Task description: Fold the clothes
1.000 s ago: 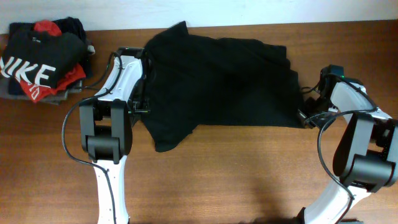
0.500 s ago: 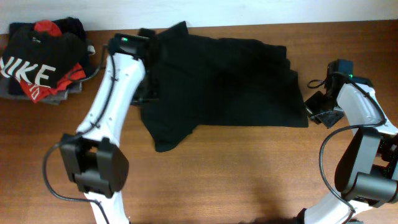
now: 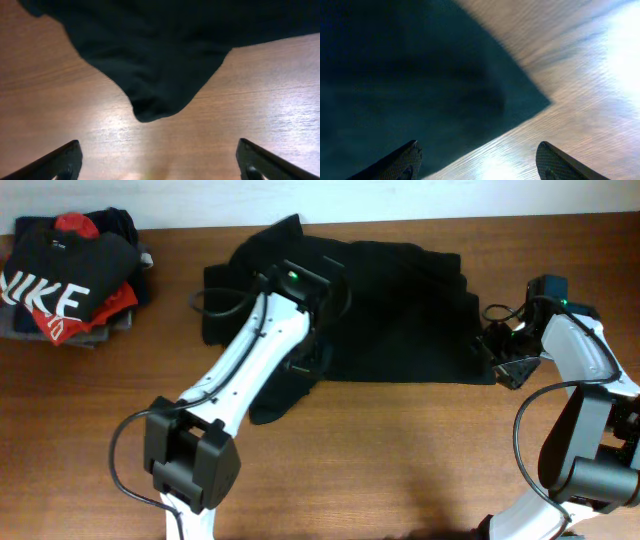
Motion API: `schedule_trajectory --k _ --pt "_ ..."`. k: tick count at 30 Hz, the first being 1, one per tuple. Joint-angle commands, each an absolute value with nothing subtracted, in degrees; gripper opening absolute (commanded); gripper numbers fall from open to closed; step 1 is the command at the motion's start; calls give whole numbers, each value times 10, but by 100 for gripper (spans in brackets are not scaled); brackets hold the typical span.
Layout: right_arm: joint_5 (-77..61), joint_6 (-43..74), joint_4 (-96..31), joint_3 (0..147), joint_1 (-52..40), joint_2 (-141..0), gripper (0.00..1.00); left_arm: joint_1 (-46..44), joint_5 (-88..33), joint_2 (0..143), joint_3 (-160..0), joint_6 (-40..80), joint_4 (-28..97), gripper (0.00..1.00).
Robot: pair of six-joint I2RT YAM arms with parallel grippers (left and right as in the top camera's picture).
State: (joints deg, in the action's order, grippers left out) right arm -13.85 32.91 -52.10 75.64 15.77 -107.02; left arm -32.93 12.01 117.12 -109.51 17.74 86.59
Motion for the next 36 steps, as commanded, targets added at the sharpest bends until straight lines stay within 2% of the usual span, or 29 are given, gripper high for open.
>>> schedule_trajectory --k 1,5,8,15,20,27,31,34,36 --pt "-246 270 -516 752 161 -1062 77 -346 133 1174 -1049 162 853 91" --pt "-384 195 -521 752 156 -1062 72 -356 134 1174 -997 166 816 89" --pt "-434 173 -536 752 131 -1062 72 -349 157 1174 -985 204 785 89" --pt "-413 208 -538 752 25 -1062 67 -282 172 1174 -996 249 771 90" --pt "-357 290 -509 752 -34 -1062 67 -195 147 1174 -996 249 783 94" --pt "-353 310 -490 752 -108 -1062 67 -74 119 1174 -996 257 780 99" --pt "-348 312 -469 752 -174 -1062 62 -25 93 1174 -996 262 780 99" --pt "-287 387 -450 752 -228 -1062 55 -6 69 1174 -996 263 780 99" --pt "-262 411 -441 752 -251 -1062 54 -2 66 1174 -996 263 781 99"
